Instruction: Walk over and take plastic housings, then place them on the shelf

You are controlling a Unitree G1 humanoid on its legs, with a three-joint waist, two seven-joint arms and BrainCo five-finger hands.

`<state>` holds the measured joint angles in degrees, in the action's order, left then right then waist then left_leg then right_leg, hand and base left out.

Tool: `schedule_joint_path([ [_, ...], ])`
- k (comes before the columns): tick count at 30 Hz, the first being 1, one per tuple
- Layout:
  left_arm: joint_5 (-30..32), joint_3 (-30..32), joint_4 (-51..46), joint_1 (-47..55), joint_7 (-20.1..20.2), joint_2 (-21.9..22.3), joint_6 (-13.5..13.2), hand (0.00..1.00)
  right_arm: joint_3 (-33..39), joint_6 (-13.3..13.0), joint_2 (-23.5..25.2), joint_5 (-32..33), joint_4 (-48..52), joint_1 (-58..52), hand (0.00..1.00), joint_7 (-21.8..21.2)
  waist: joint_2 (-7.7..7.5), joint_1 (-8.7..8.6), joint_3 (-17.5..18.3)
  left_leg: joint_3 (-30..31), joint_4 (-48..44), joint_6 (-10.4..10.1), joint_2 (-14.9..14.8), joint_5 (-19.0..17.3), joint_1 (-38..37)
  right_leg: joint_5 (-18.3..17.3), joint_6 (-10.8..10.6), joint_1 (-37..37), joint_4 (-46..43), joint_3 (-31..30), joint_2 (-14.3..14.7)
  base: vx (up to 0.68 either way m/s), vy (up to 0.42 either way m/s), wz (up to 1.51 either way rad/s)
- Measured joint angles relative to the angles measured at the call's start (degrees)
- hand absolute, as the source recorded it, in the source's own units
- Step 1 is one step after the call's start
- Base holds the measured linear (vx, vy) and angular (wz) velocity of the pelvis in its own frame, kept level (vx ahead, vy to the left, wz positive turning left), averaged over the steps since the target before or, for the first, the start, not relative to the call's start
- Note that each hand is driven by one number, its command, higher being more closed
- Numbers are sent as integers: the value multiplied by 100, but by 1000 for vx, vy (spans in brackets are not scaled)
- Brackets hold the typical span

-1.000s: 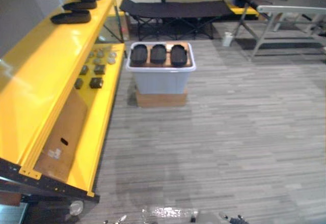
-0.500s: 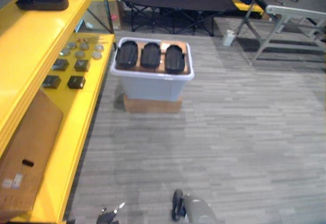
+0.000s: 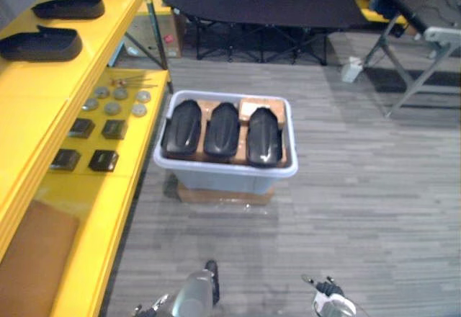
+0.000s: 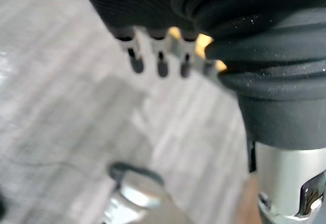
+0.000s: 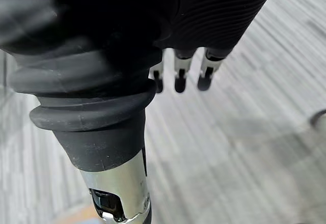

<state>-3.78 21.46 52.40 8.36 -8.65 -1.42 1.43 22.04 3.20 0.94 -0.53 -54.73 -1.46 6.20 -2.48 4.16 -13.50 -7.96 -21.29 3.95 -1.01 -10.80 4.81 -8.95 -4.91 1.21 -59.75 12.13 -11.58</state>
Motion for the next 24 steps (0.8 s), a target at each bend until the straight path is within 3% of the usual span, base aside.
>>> schedule_joint_path([
  [1, 17, -61, -141, -22, -7, -57, -7, 0, -326, -7, 4, -103, 40, 3, 0, -7, -5, -52, 47, 92, 351, -11, -30, 3, -416, -140, 120, 209, 314, 300, -115, 642, 17, 58],
  [4, -10, -249, -491, -195, -13, -57, -104, 0, -727, -42, -16, -375, 426, 69, 0, -37, 22, -125, 55, 333, 771, -174, -111, -36, -789, -228, -16, 669, 2502, 238, -94, 391, -69, 56],
  [6, -35, -259, -593, -207, -24, -55, -210, 0, -1204, -70, -46, -505, 754, 85, 0, -118, -6, -120, 72, 514, 721, -361, -112, -148, -782, 289, -157, 868, 3747, -427, 87, 420, -196, 52],
  [7, -65, -258, -597, -194, -58, -64, -229, 0, -1587, -73, -75, -631, 960, 69, 0, -138, -63, -103, 97, 631, 649, -477, -87, -219, -762, 857, -211, 890, 4222, -695, 153, 363, -274, 52],
  [8, -101, -255, -583, -138, -139, -137, -244, 0, -2291, -89, -147, -863, 1312, 20, 0, -176, -275, -87, 136, 795, 557, -633, 47, -330, -791, 1569, -178, 897, 4441, -890, 151, 343, -340, 36],
  [9, -155, -259, -543, -107, -185, -85, -263, 0, -3018, -216, -382, -1143, 1667, 50, 0, -322, -176, 6, 206, 914, 471, -750, -47, -427, -766, 1195, -175, 862, 4411, -832, 215, 336, -356, 13],
  [11, -261, -264, -511, -64, -207, 149, -363, 0, -4042, -461, -832, -1471, 2272, 259, 0, -614, 110, 117, 212, 934, 486, -830, -339, -477, -654, 1148, -112, 739, 4832, -682, 447, 281, -293, -12],
  [13, -291, -393, -362, -94, -209, 277, -456, 0, -4833, -709, -1189, -1600, 2837, 490, 0, -939, 273, 111, 173, 1194, 503, -888, -465, -455, -552, 1087, -5, 676, 5061, -436, 605, 203, -232, 27],
  [15, -342, -488, -181, -206, -209, 235, -514, 0, -5538, -962, -1532, -1593, 3471, 594, 0, -1320, 265, 104, 161, 1248, 610, -1130, -570, -237, -457, 990, 133, 677, 5046, -137, 629, 95, -158, 50],
  [18, -307, -686, 104, -375, -198, 175, -510, 0, -6156, -1130, -1780, -1603, 4095, 689, 0, -1507, 272, 102, 161, 1030, 849, -1051, -564, -32, -471, 879, 157, 703, 5043, -77, 556, 46, -74, 23],
  [20, -214, -955, 244, -422, -194, 48, -512, 0, -6905, -1325, -1931, -1628, 4631, 873, 0, -1537, 292, 10, 173, 1034, 1042, -1082, -555, 80, -498, 887, 154, 692, 5118, -13, 524, 11, -13, 13],
  [24, -87, -1461, 512, -620, -226, -121, -505, 0, -7765, -1605, -1894, -2072, 5428, 1506, 0, -1330, 319, -23, 220, 964, 1322, -1086, -619, 84, -730, 1017, 150, 505, 5320, 25, 599, -2, 10, 1],
])
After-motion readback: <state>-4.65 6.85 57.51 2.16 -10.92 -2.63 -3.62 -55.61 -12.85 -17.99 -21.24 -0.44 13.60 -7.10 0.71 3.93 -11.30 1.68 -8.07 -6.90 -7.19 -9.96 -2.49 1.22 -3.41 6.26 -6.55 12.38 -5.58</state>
